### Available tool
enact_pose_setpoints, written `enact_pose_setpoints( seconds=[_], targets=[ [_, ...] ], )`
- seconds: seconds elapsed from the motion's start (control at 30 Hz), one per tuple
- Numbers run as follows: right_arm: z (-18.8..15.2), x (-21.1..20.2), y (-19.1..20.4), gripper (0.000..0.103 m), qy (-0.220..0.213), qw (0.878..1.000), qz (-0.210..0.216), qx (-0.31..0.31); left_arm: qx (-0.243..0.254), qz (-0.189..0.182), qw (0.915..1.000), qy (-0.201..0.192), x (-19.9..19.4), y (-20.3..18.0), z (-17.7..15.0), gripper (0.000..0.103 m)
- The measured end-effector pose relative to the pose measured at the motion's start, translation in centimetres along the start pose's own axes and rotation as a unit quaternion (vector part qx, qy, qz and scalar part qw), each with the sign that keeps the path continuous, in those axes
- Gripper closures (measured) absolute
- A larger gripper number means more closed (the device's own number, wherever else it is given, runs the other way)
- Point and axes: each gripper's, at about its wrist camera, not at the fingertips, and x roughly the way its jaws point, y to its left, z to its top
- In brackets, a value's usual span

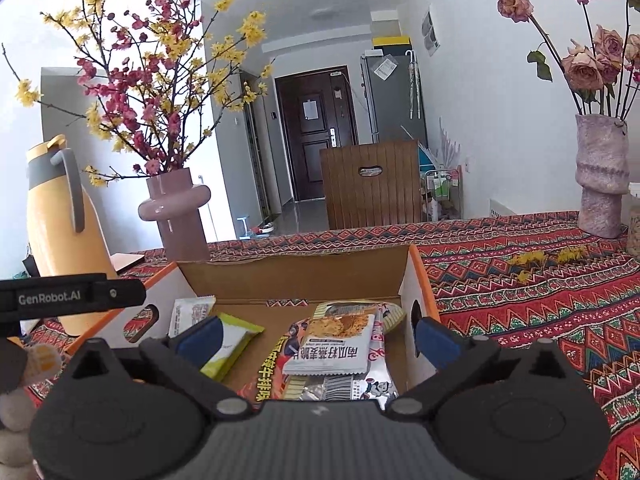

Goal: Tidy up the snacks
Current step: 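Carry both snacks over the box and open both grippers to drop them, then move both grippers back over the snack pile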

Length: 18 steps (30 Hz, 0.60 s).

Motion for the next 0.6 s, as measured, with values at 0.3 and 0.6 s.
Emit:
enact_pose_setpoints(
  seconds=[0.3, 0.6],
  targets=[
    [1.2, -1.9, 0.5, 0.0, -0.019, 1.0, -0.019, -0.008, 0.001, -0.015, 0.9998, -0.016, -2.8, -0.6, 1.1, 0.0],
    [1.0, -5.5, 1.3, 0.0, -0.024, 0.999, -0.02, -0.022, 0.007, -0.018, 0.9996, -0.019, -5.9, 0.1, 0.5, 0.0]
  ],
)
